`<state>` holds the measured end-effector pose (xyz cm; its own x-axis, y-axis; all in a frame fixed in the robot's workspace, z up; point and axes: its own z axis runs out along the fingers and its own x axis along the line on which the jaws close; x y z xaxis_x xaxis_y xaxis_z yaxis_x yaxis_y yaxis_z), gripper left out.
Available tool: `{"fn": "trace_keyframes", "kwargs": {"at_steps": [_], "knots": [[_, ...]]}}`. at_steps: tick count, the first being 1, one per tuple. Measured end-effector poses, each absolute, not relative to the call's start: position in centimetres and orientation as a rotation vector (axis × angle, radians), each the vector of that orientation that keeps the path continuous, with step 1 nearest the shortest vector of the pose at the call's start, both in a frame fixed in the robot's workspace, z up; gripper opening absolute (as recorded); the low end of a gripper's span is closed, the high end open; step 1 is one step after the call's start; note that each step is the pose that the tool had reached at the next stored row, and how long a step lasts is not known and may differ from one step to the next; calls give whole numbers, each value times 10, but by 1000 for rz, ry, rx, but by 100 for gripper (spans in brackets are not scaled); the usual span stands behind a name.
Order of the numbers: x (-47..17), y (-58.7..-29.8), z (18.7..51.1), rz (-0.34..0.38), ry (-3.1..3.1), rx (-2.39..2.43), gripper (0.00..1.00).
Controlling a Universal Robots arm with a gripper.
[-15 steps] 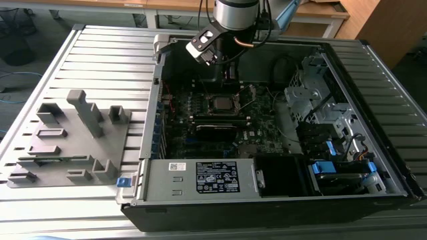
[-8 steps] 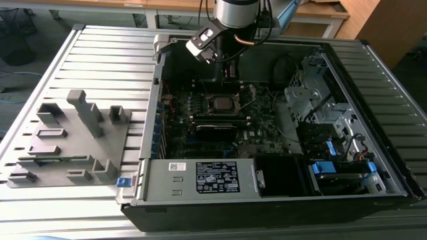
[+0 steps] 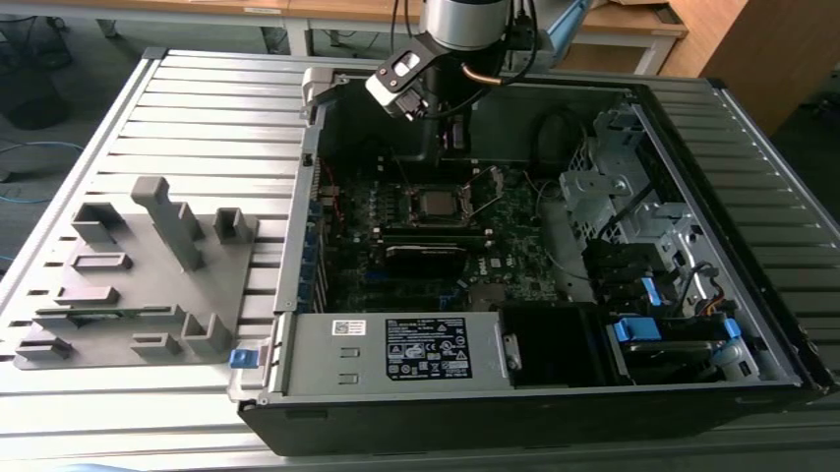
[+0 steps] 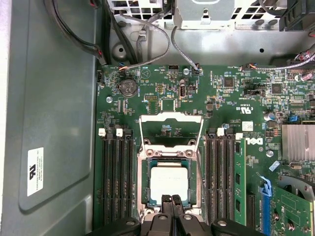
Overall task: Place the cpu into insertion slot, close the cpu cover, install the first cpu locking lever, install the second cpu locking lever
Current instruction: 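Close the cpu cover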
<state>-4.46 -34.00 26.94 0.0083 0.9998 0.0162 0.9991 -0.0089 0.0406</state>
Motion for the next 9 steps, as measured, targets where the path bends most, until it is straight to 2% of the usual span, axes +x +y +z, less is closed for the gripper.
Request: {"fn": "trace_keyframes", "kwargs": {"at_steps": [9], "knots": [[-45, -340, 270, 62, 2199, 2218, 11]]}}
